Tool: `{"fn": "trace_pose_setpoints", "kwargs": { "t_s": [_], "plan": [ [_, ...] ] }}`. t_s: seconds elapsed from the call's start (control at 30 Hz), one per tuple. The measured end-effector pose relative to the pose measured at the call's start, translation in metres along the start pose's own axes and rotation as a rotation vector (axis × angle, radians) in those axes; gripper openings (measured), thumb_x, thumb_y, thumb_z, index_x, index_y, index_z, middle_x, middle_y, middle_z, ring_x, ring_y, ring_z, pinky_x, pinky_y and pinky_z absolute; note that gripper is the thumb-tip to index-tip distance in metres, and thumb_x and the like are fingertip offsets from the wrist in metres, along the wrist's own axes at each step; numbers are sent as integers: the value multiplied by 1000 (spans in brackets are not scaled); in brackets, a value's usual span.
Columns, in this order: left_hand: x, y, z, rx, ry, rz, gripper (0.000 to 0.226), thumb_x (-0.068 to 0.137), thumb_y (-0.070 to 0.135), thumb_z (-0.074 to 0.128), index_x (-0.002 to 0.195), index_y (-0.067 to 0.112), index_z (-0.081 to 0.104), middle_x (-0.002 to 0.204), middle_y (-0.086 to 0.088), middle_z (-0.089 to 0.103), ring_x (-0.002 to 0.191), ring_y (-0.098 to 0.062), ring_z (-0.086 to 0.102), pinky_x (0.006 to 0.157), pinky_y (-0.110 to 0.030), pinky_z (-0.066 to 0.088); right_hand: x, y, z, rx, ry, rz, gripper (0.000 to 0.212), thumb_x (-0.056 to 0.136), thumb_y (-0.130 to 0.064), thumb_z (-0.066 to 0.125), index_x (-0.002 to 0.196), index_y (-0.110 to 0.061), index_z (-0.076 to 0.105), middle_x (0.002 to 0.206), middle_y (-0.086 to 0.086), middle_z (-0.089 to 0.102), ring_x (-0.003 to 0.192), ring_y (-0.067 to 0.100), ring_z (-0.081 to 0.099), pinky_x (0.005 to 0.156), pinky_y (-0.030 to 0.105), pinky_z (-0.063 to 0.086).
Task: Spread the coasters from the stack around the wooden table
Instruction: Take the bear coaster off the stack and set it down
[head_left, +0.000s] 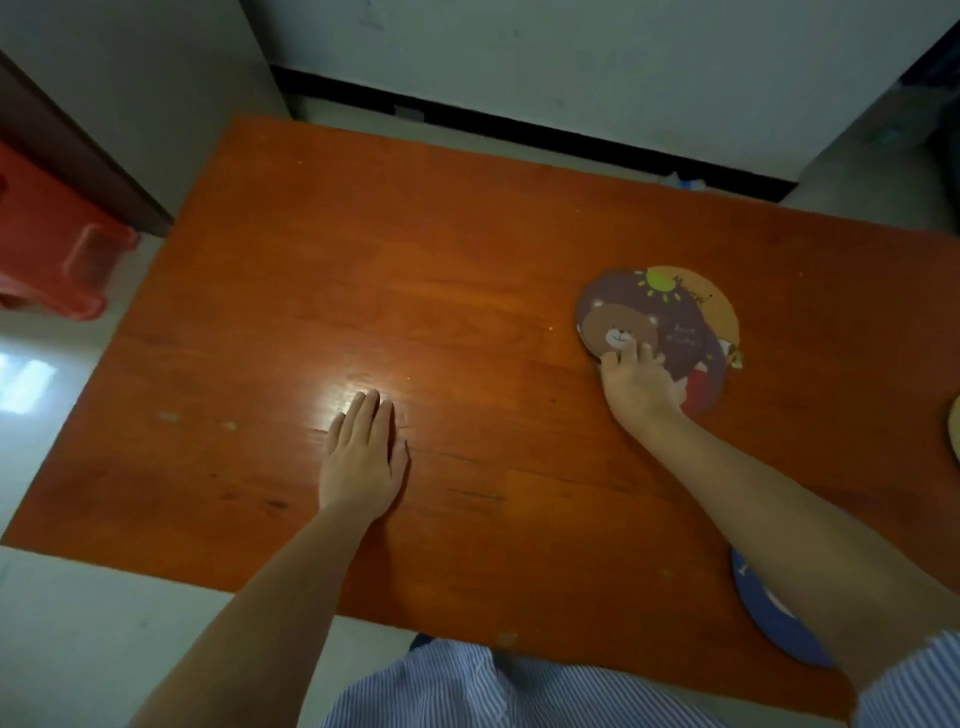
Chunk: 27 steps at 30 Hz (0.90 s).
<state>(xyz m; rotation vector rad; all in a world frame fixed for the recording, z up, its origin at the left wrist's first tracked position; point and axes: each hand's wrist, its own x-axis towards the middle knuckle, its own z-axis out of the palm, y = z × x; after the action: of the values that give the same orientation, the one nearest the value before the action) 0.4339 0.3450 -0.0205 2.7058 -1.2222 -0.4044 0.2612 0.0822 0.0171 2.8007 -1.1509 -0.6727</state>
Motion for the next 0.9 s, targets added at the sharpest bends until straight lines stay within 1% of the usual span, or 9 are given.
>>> {"fn": "trace_pose_setpoints", "kwargs": {
  "t_s": [0.1, 0.2, 0.3, 0.4, 0.47, 0.57, 0.7, 0.8, 0.9],
  "plan": [
    [0, -1, 1, -4, 2, -10, 52, 94, 32, 33, 141, 10, 24, 153, -10, 23, 143, -22, 12, 118, -39, 9, 2, -5, -4, 64, 75, 56, 36, 92, 3, 38, 128, 6, 39, 135, 34, 43, 123, 45, 43, 97, 54, 45],
    [1, 0, 2, -7, 18, -12, 52, 94, 32, 34, 140, 11, 25, 153, -9, 23, 143, -21, 12, 118, -39, 9, -4, -13, -11, 318, 309, 176, 28, 89, 4, 40, 115, 8, 50, 104, 27, 64, 95, 40, 60, 85, 48, 48],
    [0, 0, 3, -11, 9, -24, 52, 94, 33, 32, 141, 12, 23, 154, -8, 22, 143, -21, 11, 117, -38, 7, -24, -37, -19, 487, 492, 60, 18, 88, 7, 42, 98, 9, 57, 86, 28, 66, 78, 40, 62, 67, 44, 50],
    [-2, 3, -1, -9, -2, -35, 52, 93, 33, 34, 140, 12, 25, 153, -9, 25, 142, -23, 15, 117, -40, 11, -57, -65, -14, 650, 423, -104, 16, 92, 1, 46, 97, 9, 59, 85, 26, 65, 78, 38, 62, 65, 44, 51],
    [-3, 3, -8, -16, 19, -23, 48, 92, 30, 41, 136, 11, 35, 146, -12, 37, 136, -29, 28, 112, -44, 23, -82, -83, -8, 697, 400, -190, 15, 90, 3, 51, 99, 8, 62, 85, 25, 68, 78, 37, 65, 63, 42, 55],
    [2, -1, -25, -163, -34, -27, 30, 90, 25, 45, 112, 8, 58, 118, -15, 57, 110, -33, 51, 90, -41, 42, -112, -106, 5, 682, 387, -292, 12, 80, 5, 56, 86, 8, 66, 72, 24, 70, 63, 39, 68, 48, 42, 57],
    [-9, -18, -52, -747, -389, -239, 24, 92, 26, 46, 79, 10, 58, 83, -12, 64, 71, -27, 62, 70, -36, 50, -140, -157, 18, 661, 216, -259, 19, 93, -4, 48, 99, 5, 63, 93, 25, 69, 86, 39, 64, 69, 48, 55],
    [-12, -22, -56, -859, -515, -302, 18, 88, 13, 56, 71, 18, 55, 73, -6, 59, 62, -13, 57, 61, -26, 51, -147, -178, 22, 692, 71, -289, 23, 97, -11, 42, 108, 0, 60, 107, 21, 65, 100, 35, 58, 85, 45, 49],
    [-20, -33, -54, -801, -517, -283, 14, 84, 4, 60, 73, 11, 55, 72, -10, 61, 63, -18, 59, 65, -32, 54, -156, -188, 21, 837, 42, -211, 24, 96, -16, 47, 113, -4, 59, 116, 16, 63, 110, 29, 55, 92, 37, 45]
  ]
}}
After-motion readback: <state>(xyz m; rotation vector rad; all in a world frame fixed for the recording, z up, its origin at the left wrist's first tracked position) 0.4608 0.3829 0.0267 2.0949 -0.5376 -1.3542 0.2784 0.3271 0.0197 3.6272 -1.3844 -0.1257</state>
